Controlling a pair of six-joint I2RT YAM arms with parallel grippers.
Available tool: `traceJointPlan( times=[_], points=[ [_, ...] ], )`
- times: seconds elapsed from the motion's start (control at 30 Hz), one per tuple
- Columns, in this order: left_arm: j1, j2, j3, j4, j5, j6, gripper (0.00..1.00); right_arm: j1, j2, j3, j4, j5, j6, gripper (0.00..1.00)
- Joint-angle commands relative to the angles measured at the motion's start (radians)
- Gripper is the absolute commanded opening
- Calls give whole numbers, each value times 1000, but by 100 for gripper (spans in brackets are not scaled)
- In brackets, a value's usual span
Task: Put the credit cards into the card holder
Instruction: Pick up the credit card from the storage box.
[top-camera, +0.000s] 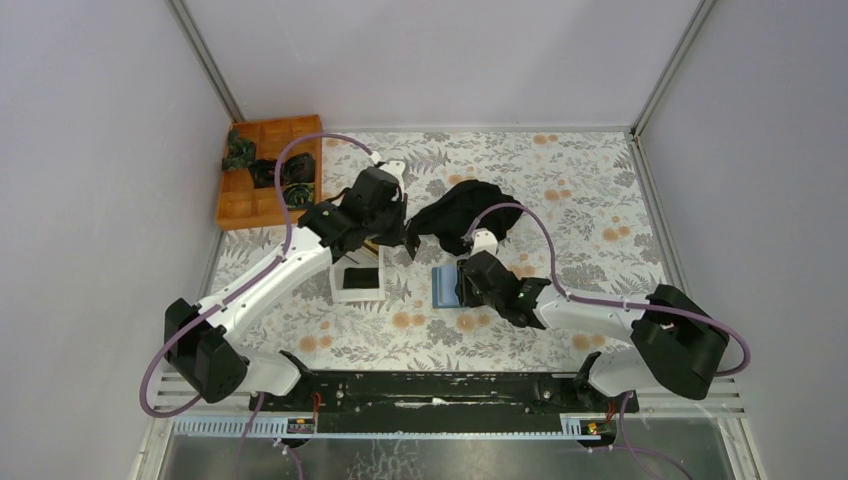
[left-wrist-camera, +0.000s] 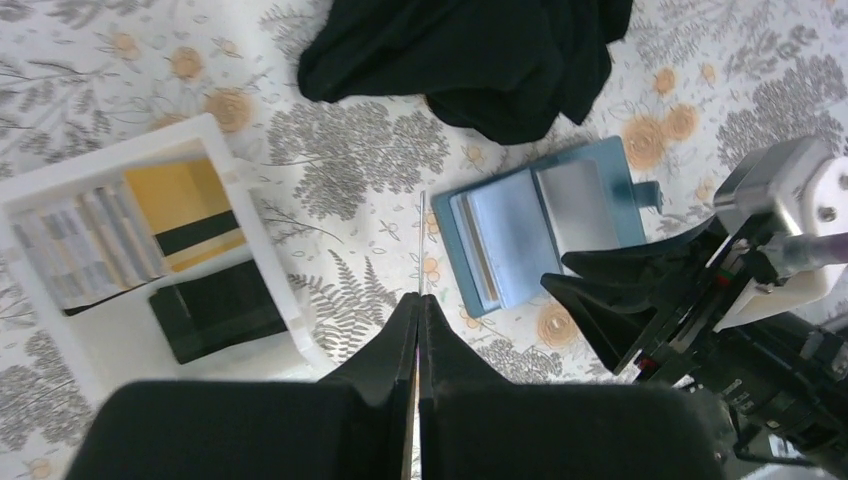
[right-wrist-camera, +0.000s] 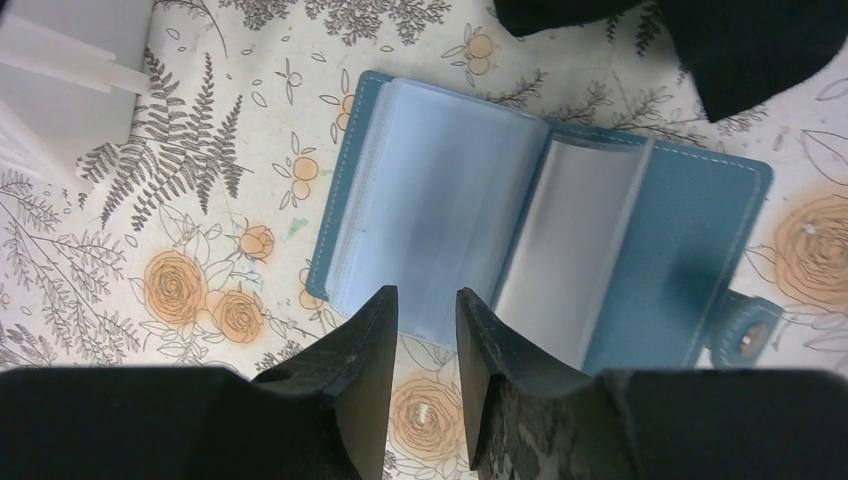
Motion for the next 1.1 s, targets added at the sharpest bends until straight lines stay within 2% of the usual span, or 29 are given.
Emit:
traceJointPlan(
  times=[0.0,0.17,0.4,0.63,1.07],
  points=[
    [-3,15,-37,104,141,24,0,-2,-87,-30,4,65,-18,36],
    [-3,30,-37,110,240,42,0,-6,-212,-81,26,53,-73,40],
    [3,34,-39,107,452,77,0,-6,-433,-166,58,15,-178,55],
    [11,57,-56,100,668,116,0,-7,-535,-176,24,-49,-197,55],
    [23,25,-125,129,904,188,0,-6,-661,-216,43,-255,-224,57]
  ],
)
